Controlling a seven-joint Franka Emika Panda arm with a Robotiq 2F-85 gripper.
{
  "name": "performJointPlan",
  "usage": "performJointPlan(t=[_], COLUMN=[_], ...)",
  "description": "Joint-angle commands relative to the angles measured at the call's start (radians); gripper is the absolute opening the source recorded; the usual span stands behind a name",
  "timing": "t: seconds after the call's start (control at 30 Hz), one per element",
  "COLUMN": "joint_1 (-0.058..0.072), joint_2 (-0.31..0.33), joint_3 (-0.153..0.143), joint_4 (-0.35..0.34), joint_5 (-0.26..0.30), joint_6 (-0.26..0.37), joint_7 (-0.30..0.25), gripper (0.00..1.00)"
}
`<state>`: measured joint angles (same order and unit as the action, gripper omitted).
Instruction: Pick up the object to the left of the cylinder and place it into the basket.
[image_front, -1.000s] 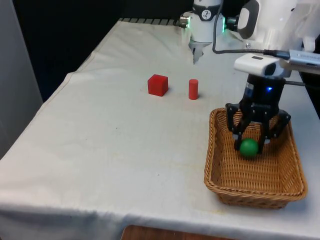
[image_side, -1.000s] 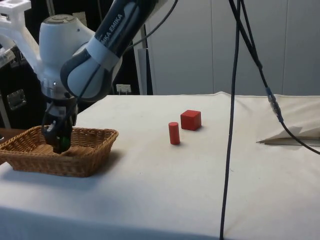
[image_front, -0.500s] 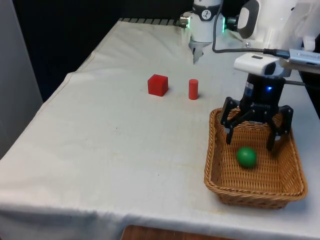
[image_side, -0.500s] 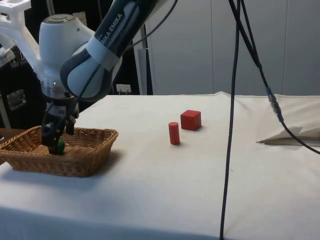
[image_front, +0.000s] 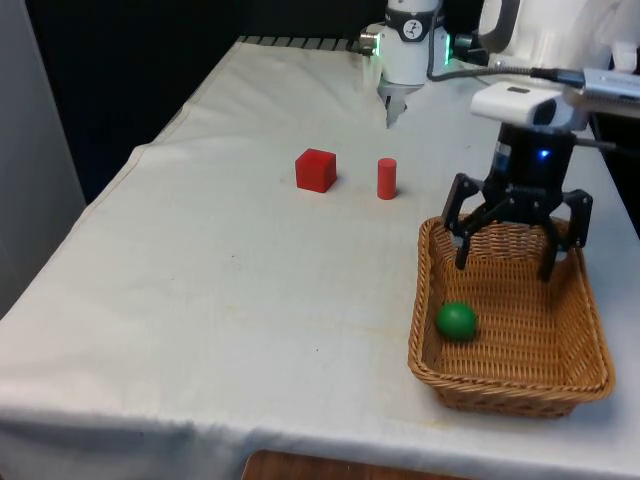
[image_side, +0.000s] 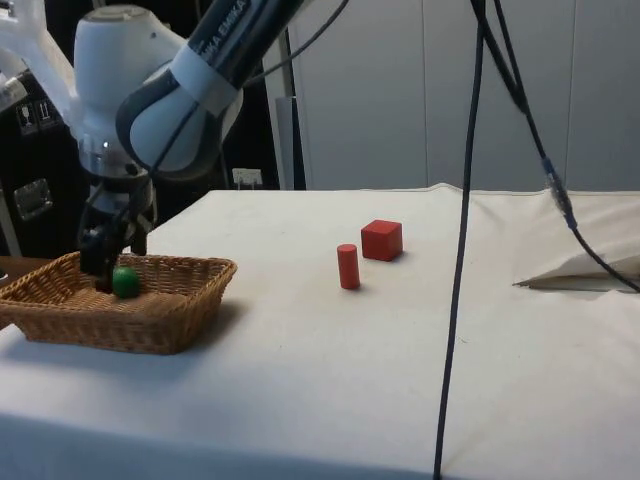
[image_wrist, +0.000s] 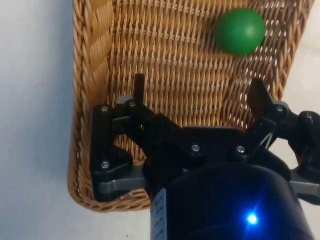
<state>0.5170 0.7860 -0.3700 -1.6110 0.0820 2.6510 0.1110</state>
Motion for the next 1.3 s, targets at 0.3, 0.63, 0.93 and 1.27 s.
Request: performJointPlan(t=[0.3, 0.63, 0.93, 1.27], joint_1=[0.031, 0.048, 0.056, 0.061], joint_2=[-0.1, -0.202, -0.27, -0.301], joint_3=[-0.018, -0.019, -0.018, -0.016], joint_4=[-0.102, -0.201, -0.269, -0.294], joint_5=[-0.03, -0.076, -0.111, -0.138], joint_6=[0.0, -0.002, -0.004, -0.055], joint_7=[0.009, 0.024, 0.035, 0.035], gripper=[1.0, 1.0, 1.0, 1.0])
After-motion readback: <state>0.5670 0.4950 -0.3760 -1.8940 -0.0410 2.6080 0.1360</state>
